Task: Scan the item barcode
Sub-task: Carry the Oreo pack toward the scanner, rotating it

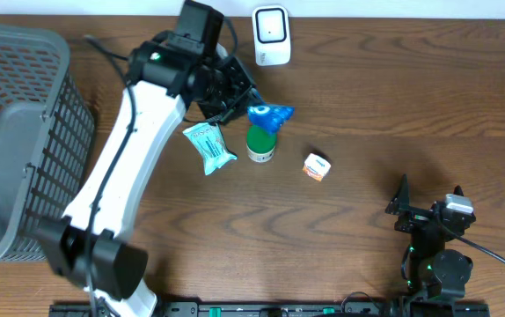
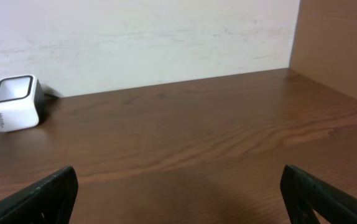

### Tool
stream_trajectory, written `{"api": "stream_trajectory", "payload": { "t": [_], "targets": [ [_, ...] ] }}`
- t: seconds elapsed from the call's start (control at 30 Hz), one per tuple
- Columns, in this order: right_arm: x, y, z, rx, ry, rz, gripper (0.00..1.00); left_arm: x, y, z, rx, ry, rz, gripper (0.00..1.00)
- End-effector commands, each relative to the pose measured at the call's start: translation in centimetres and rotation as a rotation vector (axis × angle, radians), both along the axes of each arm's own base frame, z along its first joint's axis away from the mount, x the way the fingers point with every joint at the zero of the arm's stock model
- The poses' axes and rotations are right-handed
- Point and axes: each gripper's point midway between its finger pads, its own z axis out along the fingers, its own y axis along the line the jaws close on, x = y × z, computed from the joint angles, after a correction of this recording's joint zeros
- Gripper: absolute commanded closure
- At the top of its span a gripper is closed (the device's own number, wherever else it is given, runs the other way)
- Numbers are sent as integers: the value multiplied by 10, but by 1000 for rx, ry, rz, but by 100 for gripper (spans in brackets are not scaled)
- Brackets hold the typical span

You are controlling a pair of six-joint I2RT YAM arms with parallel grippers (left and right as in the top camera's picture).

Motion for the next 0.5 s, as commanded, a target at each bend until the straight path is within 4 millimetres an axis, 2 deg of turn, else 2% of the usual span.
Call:
{"api": "stream_trajectory", "payload": {
  "t": [0.0,0.17,0.23,0.33,0.47],
  "targets": [
    [0,-1,0,5,-1,-4,1,-31,-39,19,-314,202,-148,92],
    [0,-1,0,5,-1,-4,1,-58,-49,40,-469,463,-117,92],
    [0,-1,0,5,-2,-4,1,-61,-50,43,-488,517,-96,92],
    [0,-1,0,5,-1,-4,1,-70,-52,52,-521,719,4,93],
    [0,-1,0,5,-2,-4,1,-75,-53,60,-553,813,30,93]
  ]
}}
